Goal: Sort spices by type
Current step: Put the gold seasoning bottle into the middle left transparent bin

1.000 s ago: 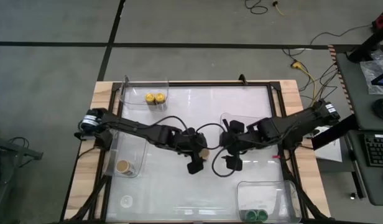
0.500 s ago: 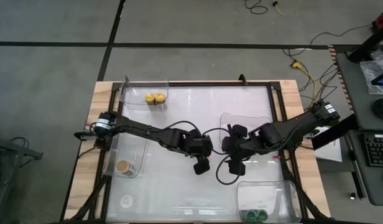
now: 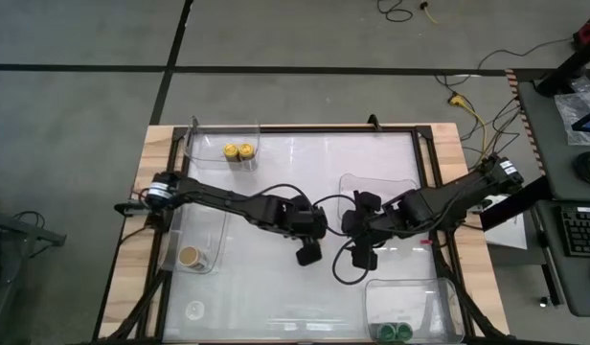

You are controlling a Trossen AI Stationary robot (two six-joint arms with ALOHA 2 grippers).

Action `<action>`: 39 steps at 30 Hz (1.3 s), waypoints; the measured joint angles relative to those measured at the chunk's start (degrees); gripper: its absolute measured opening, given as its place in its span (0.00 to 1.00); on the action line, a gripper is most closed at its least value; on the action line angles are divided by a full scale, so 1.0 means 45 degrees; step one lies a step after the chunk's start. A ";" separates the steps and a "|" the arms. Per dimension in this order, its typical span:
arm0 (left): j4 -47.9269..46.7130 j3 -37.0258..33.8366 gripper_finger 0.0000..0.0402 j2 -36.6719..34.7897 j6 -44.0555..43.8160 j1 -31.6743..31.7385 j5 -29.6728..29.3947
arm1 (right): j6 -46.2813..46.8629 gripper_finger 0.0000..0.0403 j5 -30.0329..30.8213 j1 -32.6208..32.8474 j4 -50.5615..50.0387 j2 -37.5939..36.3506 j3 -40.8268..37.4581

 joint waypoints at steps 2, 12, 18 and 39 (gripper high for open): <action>-0.0111 0.0000 0.87 -0.0065 0.0375 0.0013 0.0003 | 0.0008 0.90 0.0003 0.0000 0.0000 0.0005 -0.0010; 0.0181 -0.0133 0.87 -0.0036 0.0774 0.0293 0.0003 | 0.0482 0.90 -0.0002 -0.0003 -0.0007 0.0005 -0.0050; 0.0464 -0.0238 0.87 0.0168 0.0793 0.0370 0.0008 | 0.0495 0.90 -0.0007 -0.0005 -0.0010 0.0005 -0.0092; 0.0766 -0.0233 0.75 0.1033 0.0976 0.0486 0.0153 | 0.0642 0.90 0.0058 -0.0005 -0.0015 0.0005 -0.0107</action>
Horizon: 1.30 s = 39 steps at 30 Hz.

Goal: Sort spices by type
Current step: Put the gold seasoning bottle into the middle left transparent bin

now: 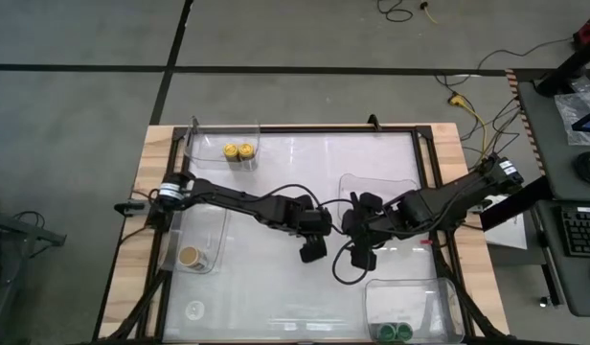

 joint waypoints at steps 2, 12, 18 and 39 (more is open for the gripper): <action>-0.0115 0.0000 0.71 0.0051 -0.0039 0.0002 0.0150 | -0.0002 0.90 0.0007 -0.0005 -0.0010 0.0005 0.0000; -0.2414 0.0836 0.63 -0.0746 0.0326 -0.0134 0.0206 | -0.0479 0.90 0.0288 -0.0026 -0.0006 0.0001 0.0000; -0.4529 0.1371 0.63 -0.2186 0.0691 -0.0830 -0.0090 | -0.0691 0.90 0.0737 -0.0053 -0.0364 0.0000 0.0000; -0.7013 -0.5277 0.63 -1.0895 -0.1213 -0.2749 0.0614 | 0.0370 0.90 0.2423 -0.0068 -0.0301 0.0000 0.0005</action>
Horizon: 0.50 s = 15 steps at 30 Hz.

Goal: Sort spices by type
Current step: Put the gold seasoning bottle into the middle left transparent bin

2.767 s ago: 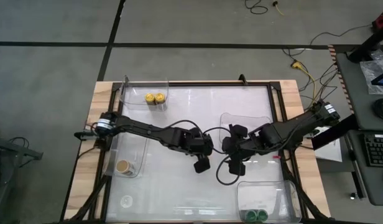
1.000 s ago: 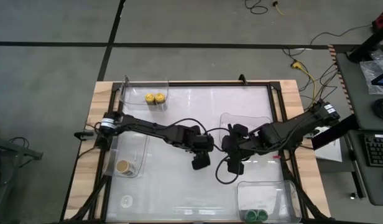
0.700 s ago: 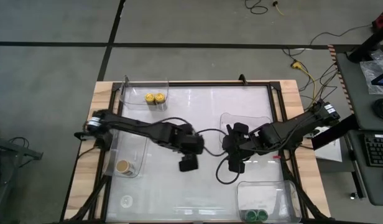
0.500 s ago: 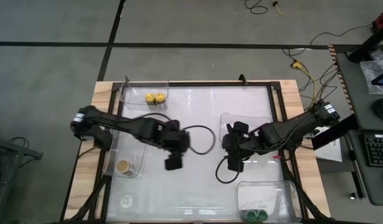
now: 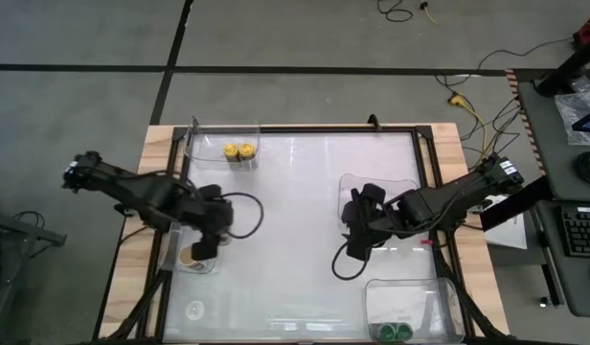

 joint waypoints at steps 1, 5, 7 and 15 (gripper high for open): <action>-0.0151 -0.0333 0.63 -0.0329 -0.0144 -0.0098 -0.0048 | 0.0076 0.90 0.0104 0.0000 -0.0005 0.0000 0.0000; -0.0135 -0.1490 0.63 -0.1508 -0.0621 -0.0248 -0.0146 | 0.0454 0.90 0.0178 -0.0104 0.0006 0.0000 0.0000; 0.0008 -0.2026 0.63 -0.1958 -0.0680 -0.0238 -0.0436 | 0.0688 0.90 0.0170 -0.0234 0.0015 0.0000 0.0000; 0.0648 -0.3930 0.63 -0.3150 -0.0670 -0.0326 -0.0001 | 0.1293 0.90 0.0188 -0.0775 0.0028 0.0000 0.0000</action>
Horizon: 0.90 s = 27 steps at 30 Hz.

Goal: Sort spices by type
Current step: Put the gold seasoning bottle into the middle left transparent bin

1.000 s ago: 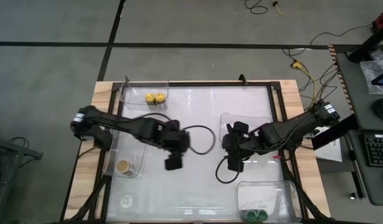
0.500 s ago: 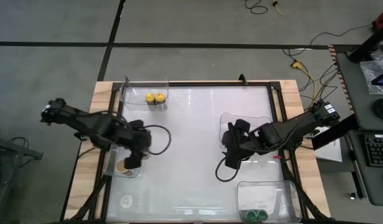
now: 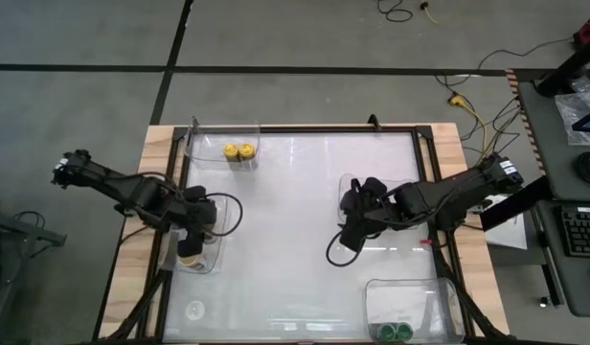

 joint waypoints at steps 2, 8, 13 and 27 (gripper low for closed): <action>0.0117 -0.0281 0.63 -0.0166 0.0112 -0.0132 -0.0006 | 0.0012 0.90 0.0000 -0.0078 0.0001 0.0000 0.0000; 0.1015 -0.1003 0.63 -0.0277 -0.0011 -0.0700 0.0004 | 0.0197 0.90 0.0000 -0.0358 -0.0004 0.0000 0.0000; 0.1394 -0.1519 0.63 -0.0030 -0.0560 -0.1171 0.0018 | 0.0216 0.90 0.0000 -0.0562 -0.0004 0.0000 0.0000; 0.2351 -0.1731 0.63 0.0035 -0.1416 -0.2506 0.0360 | 0.0191 0.90 -0.0008 -0.0663 -0.0008 0.0005 -0.0004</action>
